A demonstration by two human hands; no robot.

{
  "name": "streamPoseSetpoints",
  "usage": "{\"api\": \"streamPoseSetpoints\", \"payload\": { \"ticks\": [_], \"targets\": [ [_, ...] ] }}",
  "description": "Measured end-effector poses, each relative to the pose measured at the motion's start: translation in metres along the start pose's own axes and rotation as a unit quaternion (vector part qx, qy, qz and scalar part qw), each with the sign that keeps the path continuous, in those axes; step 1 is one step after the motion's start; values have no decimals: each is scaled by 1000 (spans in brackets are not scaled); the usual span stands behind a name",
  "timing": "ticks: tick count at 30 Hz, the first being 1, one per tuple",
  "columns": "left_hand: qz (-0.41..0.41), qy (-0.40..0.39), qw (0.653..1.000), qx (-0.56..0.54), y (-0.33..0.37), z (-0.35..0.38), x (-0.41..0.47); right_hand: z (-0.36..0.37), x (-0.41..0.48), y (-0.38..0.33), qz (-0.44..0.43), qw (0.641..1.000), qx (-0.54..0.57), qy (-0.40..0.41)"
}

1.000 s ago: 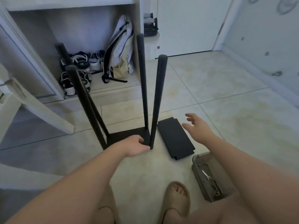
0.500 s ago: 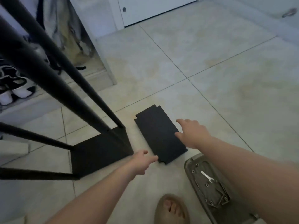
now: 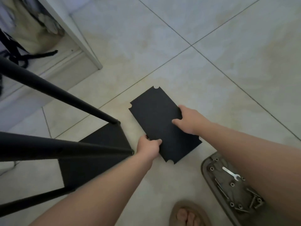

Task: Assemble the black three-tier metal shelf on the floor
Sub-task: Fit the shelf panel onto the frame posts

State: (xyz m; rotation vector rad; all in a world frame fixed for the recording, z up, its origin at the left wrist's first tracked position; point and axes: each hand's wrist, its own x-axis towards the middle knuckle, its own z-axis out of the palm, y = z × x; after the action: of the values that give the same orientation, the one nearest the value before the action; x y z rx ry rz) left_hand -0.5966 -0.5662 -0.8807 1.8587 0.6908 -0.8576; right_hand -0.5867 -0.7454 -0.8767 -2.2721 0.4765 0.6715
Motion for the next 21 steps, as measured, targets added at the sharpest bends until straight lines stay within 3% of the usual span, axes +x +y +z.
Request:
{"api": "streamPoseSetpoints", "payload": {
  "ticks": [4, 11, 21],
  "targets": [
    [31, 6, 999, 6, 18, -8, -18, -14, -14, 2, 28, 994, 104, 15],
    [127, -5, 990, 54, 51, -31, -96, -70, -86, -5, 66, 946, 313, 59],
    [315, -17, 947, 55, 114, -67, -275, -180, -255, -62, -52, 907, 379, 174]
  ]
}}
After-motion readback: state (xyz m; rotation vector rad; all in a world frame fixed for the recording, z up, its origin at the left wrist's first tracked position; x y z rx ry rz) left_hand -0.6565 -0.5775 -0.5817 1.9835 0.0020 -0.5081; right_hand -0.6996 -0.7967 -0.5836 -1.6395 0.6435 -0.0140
